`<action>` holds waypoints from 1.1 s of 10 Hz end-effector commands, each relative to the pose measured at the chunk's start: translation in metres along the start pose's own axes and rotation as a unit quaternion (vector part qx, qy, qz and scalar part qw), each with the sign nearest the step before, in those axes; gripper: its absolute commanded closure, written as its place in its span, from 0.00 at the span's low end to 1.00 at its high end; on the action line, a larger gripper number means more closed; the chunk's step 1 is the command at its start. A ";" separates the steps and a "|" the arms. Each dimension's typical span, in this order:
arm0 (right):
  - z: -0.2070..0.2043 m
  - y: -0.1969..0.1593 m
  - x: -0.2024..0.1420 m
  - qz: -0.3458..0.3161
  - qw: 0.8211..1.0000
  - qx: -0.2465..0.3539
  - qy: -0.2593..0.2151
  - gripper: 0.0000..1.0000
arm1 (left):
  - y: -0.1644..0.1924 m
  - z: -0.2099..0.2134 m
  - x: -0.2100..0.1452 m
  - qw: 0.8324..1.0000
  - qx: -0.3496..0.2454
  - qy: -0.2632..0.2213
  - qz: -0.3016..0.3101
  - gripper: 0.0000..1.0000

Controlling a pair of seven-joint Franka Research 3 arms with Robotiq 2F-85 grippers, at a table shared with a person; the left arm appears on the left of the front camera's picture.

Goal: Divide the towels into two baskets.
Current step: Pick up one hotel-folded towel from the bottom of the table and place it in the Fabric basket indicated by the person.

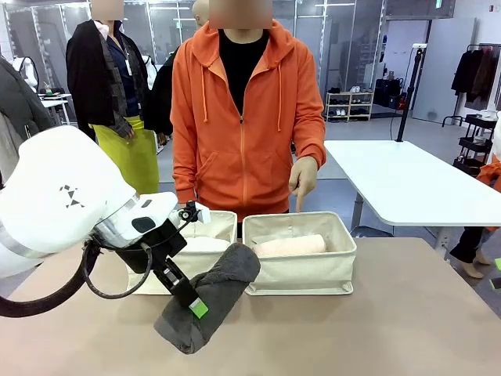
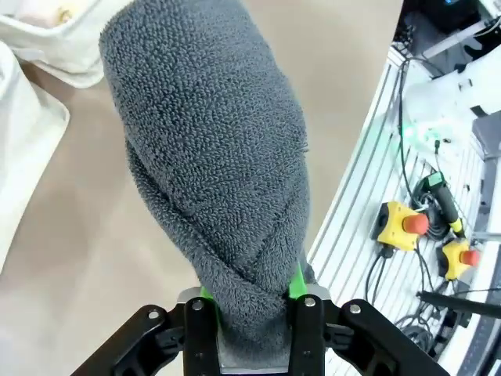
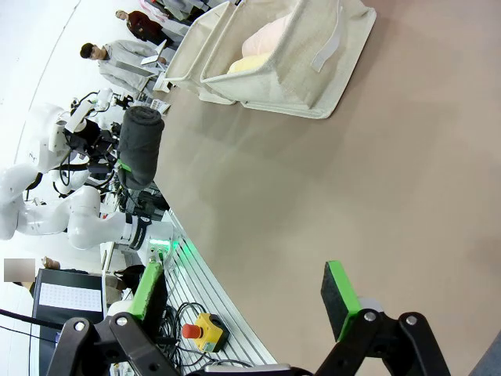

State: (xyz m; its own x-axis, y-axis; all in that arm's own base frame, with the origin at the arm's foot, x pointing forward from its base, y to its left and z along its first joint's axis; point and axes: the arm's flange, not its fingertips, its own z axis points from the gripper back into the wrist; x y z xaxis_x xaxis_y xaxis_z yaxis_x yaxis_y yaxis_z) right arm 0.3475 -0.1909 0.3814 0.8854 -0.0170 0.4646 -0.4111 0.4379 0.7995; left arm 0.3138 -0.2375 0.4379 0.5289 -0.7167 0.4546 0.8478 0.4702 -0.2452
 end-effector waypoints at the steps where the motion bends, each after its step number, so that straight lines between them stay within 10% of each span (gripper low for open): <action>1: 0.000 0.004 -0.001 -0.003 1.000 -0.005 -0.001 0.00 | 0.000 -0.006 0.000 1.000 0.008 0.009 0.014 0.64; 4: 0.000 0.004 -0.001 -0.003 1.000 -0.005 -0.001 0.00 | 0.004 -0.008 -0.002 1.000 -0.003 0.009 0.009 0.64; 5: 0.000 0.004 -0.001 -0.003 1.000 -0.005 -0.001 0.00 | -0.001 -0.005 0.012 0.996 -0.001 0.032 -0.083 0.64; 11: 0.000 0.004 -0.001 -0.003 1.000 -0.005 -0.001 0.00 | 0.018 -0.004 0.212 0.931 0.061 0.201 -0.298 0.64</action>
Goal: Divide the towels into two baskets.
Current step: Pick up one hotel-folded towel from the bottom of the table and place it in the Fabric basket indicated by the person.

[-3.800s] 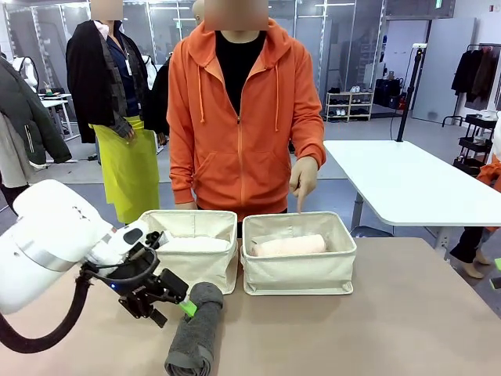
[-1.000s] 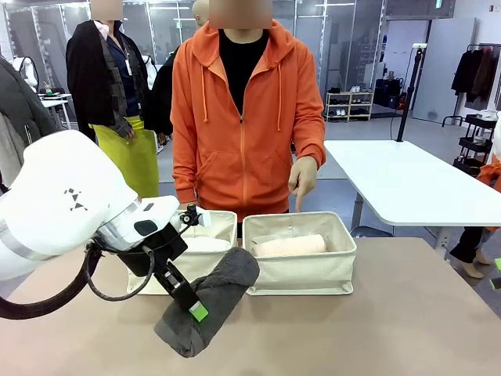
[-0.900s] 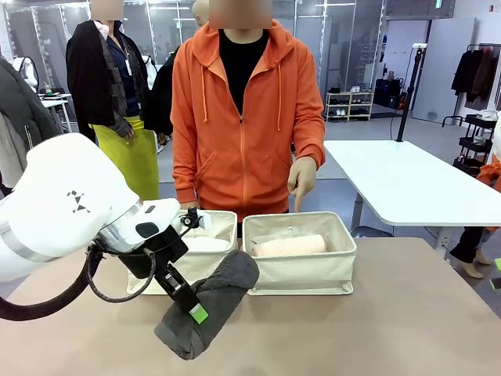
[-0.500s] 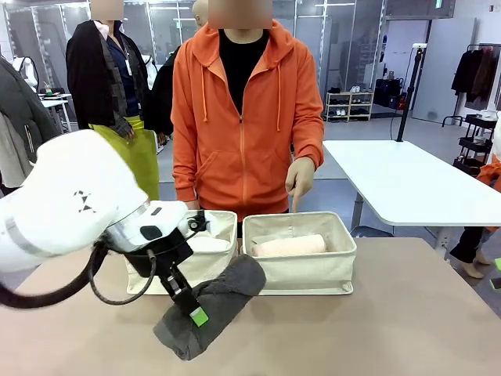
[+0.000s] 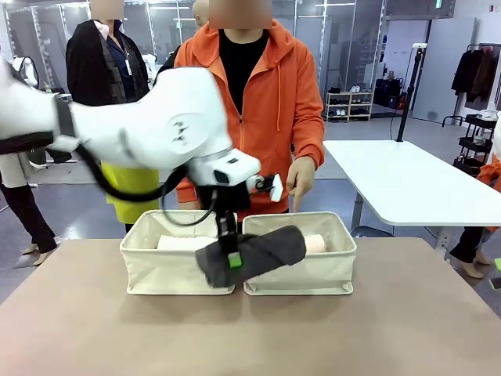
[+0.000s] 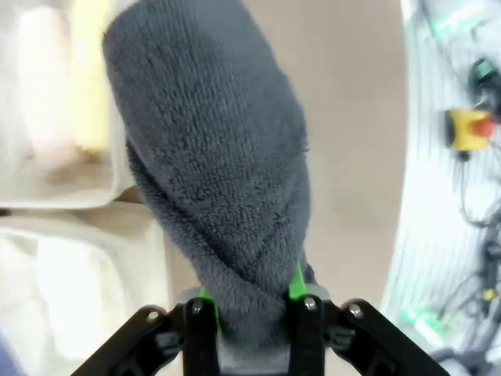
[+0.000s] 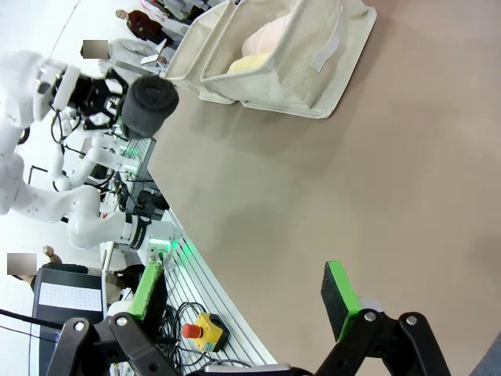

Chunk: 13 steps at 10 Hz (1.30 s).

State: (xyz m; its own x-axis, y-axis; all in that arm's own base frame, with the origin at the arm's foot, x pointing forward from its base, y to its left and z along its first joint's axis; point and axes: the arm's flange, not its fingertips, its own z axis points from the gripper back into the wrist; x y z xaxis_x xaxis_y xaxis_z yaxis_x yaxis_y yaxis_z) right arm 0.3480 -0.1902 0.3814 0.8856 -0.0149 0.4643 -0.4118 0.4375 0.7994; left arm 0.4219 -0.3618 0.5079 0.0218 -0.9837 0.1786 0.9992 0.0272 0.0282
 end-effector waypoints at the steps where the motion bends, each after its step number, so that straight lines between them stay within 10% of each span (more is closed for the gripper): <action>1: 0.001 0.004 -0.002 -0.003 1.000 -0.005 -0.002 0.00 | 0.031 0.018 0.053 0.993 0.056 0.065 -0.084 0.64; 6: 0.001 0.004 -0.002 -0.003 1.000 -0.005 -0.002 0.00 | 0.063 -0.018 0.103 0.952 0.240 0.122 -0.149 0.64; 13: 0.001 0.004 -0.002 -0.003 1.000 -0.005 -0.002 0.00 | 0.119 -0.071 0.124 0.962 0.223 0.049 -0.151 0.64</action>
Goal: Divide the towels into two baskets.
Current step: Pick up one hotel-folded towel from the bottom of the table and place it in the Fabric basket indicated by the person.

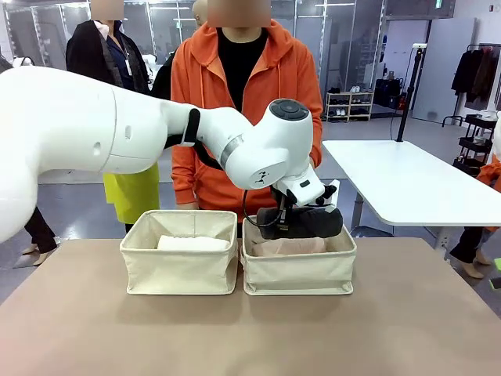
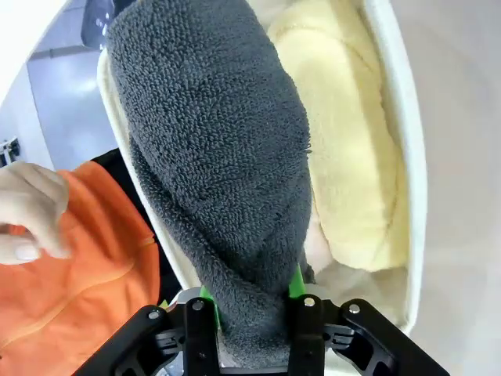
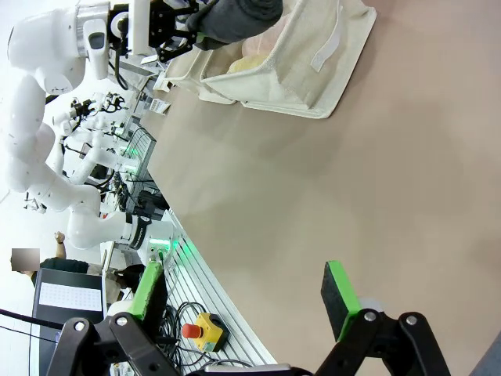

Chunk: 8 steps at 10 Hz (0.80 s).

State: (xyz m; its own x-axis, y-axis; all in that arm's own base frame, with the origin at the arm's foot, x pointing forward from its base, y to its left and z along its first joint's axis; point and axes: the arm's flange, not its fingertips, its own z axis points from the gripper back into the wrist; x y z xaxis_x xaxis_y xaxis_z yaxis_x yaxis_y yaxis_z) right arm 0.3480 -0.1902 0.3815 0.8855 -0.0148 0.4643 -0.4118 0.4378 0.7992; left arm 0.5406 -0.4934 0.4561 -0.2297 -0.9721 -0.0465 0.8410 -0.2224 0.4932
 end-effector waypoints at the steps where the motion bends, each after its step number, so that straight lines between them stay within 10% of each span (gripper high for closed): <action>1: 0.001 0.004 -0.002 -0.003 1.000 -0.005 -0.002 0.00 | 0.012 -0.002 -0.004 1.000 -0.008 -0.024 0.015 0.64; 4: 0.001 0.004 -0.002 -0.003 1.000 -0.005 -0.002 0.00 | 0.017 -0.019 -0.008 0.999 -0.023 -0.025 0.032 0.57; 8: 0.001 0.004 -0.002 -0.003 1.000 -0.005 -0.002 0.00 | 0.015 -0.018 -0.007 0.999 -0.029 -0.024 0.025 0.17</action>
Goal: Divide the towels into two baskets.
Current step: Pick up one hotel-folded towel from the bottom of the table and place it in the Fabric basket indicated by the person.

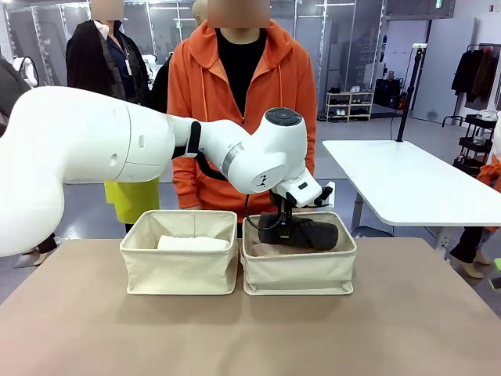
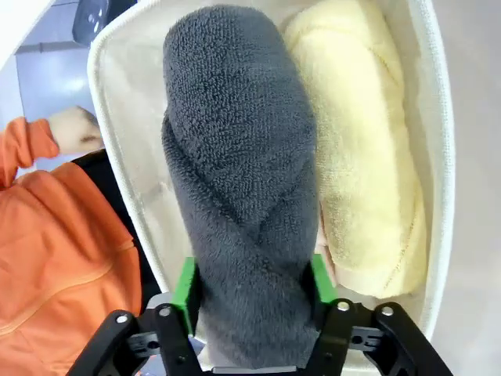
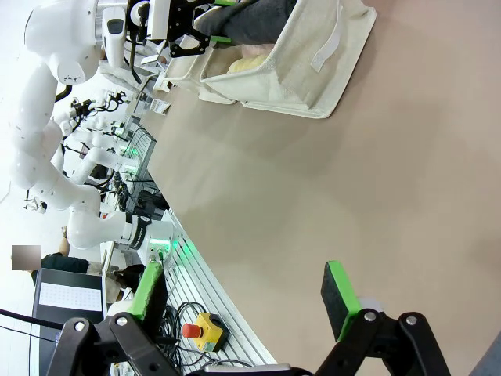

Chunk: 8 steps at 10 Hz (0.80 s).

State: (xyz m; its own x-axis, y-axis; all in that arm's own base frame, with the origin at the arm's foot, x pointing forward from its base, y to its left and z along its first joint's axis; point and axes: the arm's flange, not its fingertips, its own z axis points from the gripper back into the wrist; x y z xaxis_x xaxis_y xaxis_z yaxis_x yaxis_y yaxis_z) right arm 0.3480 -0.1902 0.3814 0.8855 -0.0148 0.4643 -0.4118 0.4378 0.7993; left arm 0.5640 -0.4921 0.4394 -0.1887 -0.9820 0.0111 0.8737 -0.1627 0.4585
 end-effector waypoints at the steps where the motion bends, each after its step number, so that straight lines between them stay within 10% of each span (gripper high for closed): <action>1: 0.001 0.004 -0.002 -0.003 1.000 -0.005 -0.002 0.00 | 0.003 0.009 0.000 1.000 -0.004 -0.006 -0.006 0.04; 8: 0.001 0.004 -0.002 -0.003 1.000 -0.005 -0.002 0.00 | 0.002 0.004 0.001 1.000 0.003 -0.002 0.001 0.01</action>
State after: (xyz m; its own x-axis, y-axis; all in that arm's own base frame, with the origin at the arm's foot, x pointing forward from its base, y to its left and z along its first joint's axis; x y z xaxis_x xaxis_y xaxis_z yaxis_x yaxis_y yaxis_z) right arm 0.3479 -0.1902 0.3815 0.8855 -0.0149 0.4644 -0.4118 0.4378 0.7992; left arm 0.5630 -0.4928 0.4424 -0.1859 -0.9824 0.0194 0.8748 -0.1565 0.4584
